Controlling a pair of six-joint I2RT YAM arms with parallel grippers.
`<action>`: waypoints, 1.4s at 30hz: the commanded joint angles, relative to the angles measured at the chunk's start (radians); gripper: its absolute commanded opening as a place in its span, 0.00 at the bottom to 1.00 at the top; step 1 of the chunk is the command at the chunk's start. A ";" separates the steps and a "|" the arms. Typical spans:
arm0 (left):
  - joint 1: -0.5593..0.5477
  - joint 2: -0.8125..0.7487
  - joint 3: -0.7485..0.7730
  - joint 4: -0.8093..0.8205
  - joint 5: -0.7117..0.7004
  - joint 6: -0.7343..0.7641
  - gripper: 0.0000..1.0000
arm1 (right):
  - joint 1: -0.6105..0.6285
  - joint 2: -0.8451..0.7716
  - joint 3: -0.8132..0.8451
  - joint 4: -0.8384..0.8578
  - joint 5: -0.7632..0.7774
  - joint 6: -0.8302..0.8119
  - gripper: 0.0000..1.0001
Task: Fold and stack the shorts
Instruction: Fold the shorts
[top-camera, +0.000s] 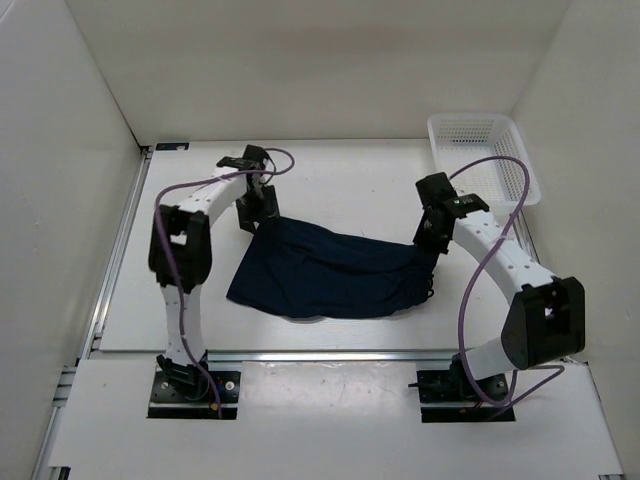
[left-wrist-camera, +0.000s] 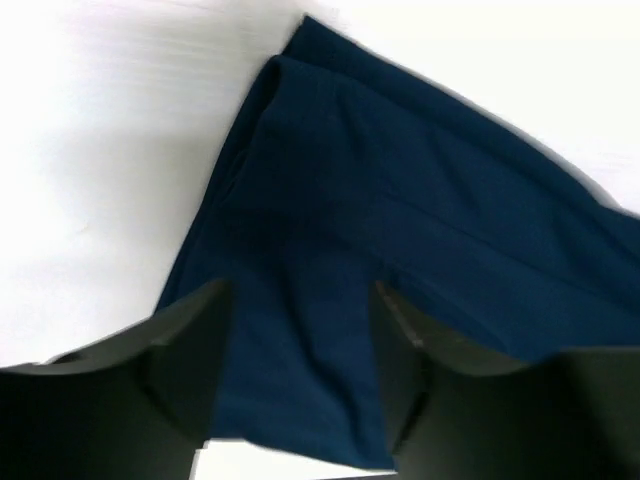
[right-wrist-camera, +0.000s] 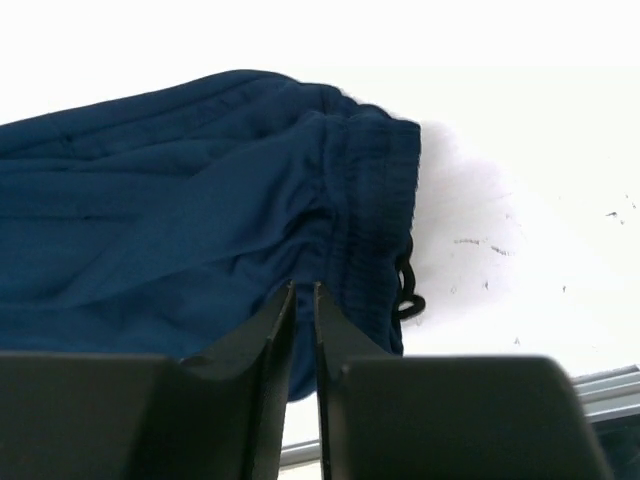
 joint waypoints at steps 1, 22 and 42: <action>-0.009 0.081 0.084 -0.041 0.062 0.046 0.70 | -0.013 0.036 0.059 -0.011 0.019 -0.040 0.19; -0.009 0.180 0.206 -0.070 -0.050 0.007 0.10 | -0.135 0.260 0.050 0.113 -0.183 -0.089 0.56; 0.049 0.203 0.143 -0.035 0.004 0.007 0.55 | -0.135 0.222 -0.016 0.122 -0.151 -0.109 0.68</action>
